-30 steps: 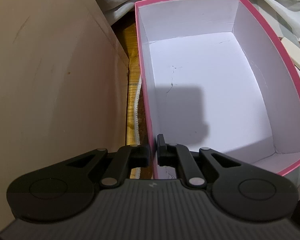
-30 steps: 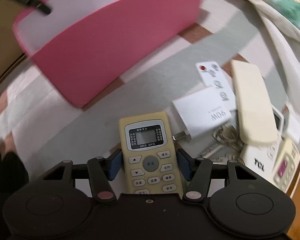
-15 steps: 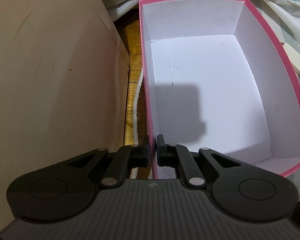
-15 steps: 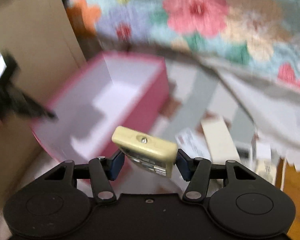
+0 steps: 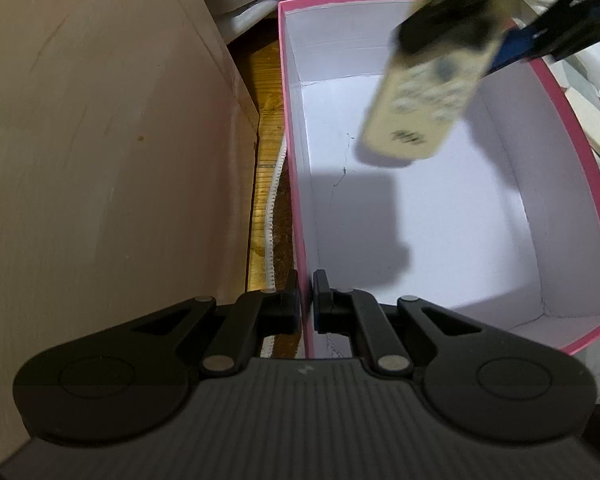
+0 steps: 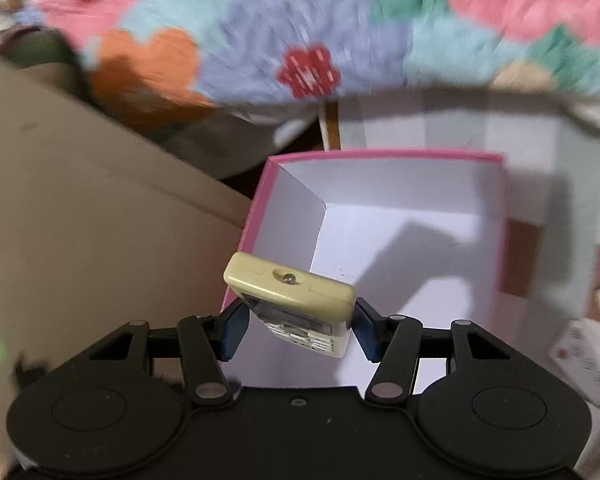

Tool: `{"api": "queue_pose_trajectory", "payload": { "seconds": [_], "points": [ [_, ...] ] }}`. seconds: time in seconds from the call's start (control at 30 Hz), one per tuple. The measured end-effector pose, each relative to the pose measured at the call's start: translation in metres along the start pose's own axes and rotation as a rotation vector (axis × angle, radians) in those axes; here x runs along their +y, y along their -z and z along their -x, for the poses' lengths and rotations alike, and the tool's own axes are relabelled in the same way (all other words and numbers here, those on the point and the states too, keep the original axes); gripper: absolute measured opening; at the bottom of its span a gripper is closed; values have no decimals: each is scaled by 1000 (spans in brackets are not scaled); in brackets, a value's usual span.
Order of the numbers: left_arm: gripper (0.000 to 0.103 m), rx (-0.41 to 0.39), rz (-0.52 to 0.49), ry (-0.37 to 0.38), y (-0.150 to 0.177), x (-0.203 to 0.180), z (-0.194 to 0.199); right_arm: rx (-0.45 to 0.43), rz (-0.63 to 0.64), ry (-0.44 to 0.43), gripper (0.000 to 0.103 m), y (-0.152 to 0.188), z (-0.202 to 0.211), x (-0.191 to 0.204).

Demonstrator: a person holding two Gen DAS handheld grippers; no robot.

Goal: Organize rigid objects
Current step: 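Carry the yellow TCL remote into the pink box and release it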

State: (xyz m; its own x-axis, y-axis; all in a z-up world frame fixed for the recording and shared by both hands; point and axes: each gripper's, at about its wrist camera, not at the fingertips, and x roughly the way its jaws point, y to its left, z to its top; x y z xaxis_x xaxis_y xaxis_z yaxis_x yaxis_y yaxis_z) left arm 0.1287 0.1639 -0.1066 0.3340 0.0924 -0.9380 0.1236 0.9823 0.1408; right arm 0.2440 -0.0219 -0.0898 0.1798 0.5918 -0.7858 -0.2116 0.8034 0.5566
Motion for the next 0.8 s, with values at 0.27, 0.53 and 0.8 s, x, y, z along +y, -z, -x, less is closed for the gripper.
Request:
{"api": "queue_pose_trajectory", "payload": {
  "seconds": [0.27, 0.53, 0.8],
  "points": [
    [5, -1, 4, 6, -1, 1, -2, 113, -230, 48, 48, -13, -88, -19],
    [5, -3, 15, 18, -2, 3, -1, 112, -237, 44, 35, -15, -114, -16],
    [5, -6, -3, 8, -2, 0, -1, 14, 54, 10, 50, 26, -13, 0]
  ]
}}
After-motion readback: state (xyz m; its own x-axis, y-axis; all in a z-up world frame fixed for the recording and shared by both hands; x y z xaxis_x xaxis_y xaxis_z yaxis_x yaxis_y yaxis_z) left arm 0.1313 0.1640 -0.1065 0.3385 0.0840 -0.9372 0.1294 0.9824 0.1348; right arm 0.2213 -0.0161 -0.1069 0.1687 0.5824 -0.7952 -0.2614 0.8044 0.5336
